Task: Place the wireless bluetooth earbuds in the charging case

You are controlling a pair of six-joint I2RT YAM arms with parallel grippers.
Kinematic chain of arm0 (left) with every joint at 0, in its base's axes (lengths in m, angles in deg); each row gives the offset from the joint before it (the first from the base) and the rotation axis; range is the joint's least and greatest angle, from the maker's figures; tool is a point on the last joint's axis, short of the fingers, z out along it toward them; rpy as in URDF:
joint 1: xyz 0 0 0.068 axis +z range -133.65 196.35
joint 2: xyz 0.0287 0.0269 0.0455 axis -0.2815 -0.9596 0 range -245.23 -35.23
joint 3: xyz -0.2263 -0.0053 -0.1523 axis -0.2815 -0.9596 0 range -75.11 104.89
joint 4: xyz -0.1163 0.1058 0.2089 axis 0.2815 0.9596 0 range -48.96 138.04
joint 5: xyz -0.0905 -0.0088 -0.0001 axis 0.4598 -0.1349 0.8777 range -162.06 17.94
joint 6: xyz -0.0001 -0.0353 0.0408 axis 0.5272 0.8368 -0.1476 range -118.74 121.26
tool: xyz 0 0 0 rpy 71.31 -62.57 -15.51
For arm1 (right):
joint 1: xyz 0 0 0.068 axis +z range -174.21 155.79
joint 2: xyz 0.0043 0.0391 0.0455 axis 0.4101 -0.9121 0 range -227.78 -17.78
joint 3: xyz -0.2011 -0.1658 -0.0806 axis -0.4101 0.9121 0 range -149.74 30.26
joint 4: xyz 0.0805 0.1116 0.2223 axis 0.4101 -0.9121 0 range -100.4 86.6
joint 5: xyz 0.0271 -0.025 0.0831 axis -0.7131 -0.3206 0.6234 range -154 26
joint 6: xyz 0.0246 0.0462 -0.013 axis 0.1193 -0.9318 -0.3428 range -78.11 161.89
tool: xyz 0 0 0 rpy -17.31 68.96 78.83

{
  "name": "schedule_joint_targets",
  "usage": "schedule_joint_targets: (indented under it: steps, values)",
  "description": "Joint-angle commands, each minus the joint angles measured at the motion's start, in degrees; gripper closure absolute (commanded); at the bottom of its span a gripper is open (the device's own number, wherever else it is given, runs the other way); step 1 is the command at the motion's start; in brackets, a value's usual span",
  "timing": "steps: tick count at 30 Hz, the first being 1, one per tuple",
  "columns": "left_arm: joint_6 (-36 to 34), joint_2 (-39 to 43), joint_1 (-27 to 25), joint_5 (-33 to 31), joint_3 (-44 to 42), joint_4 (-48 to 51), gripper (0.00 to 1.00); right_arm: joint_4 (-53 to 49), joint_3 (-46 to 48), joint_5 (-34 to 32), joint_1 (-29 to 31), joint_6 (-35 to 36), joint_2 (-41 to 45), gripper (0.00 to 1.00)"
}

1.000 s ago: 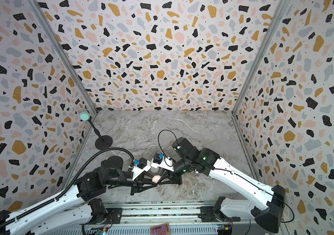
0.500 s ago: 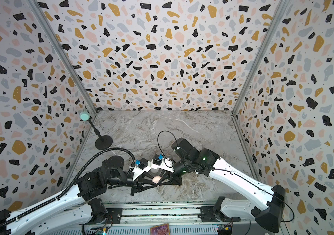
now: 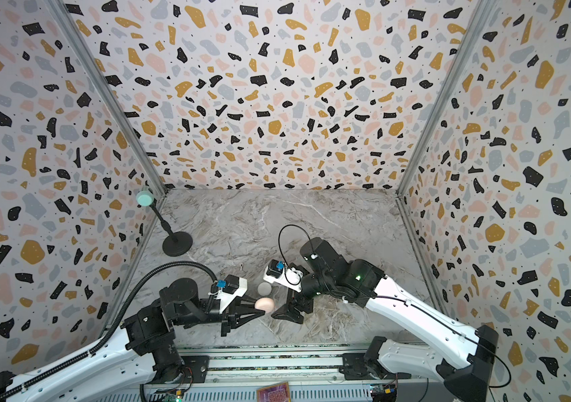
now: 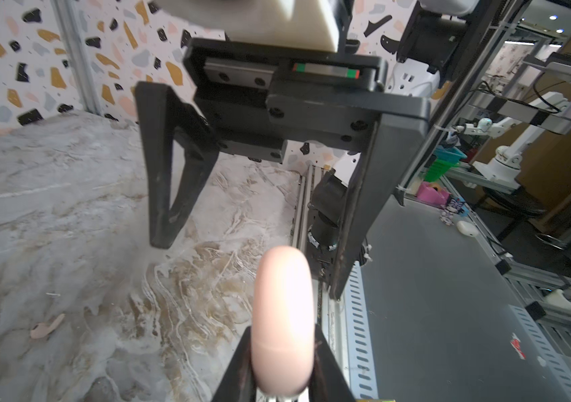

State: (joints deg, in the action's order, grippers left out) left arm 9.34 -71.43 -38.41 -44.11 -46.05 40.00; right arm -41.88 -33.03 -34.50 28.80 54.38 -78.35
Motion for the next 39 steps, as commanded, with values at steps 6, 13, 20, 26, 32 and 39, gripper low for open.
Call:
schedule_joint_targets:
  steps: [6, 13, 20, 26, 32, 39]
  values:
    - [-3.14, -0.75, -0.17, -10.66, -2.51, -10.91, 1.0, 12.11, 5.65, -5.83, -3.86, -5.08, 12.46, 0.01]
    - [-1.55, 4.73, -0.26, -9.99, -14.36, -26.9, 1.0, 22.62, 14.7, -11.05, -3.88, -14.17, 19.95, 0.01]
    - [-5.06, 5.59, -0.26, -8.21, -15.95, -26.95, 1.0, 24.98, 20.83, -15.93, -3.83, -15.89, 23.52, 0.01]
    - [-7.81, 6.05, -0.26, -10.3, -15.57, -23.71, 1.0, 26.26, 23.15, -27.08, -3.84, -17.34, 24.7, 0.01]
    - [-8.81, 7.77, -0.22, -13.95, -15.61, -22.87, 1.0, 27.98, 25.58, -30.95, -3.88, -18.09, 26.51, 0.01]
    - [-7.69, 3.98, -0.22, -10.8, -15.37, -24.8, 1.0, 31.84, 28.25, -28.58, -3.88, -17.35, 28.32, 0.01]
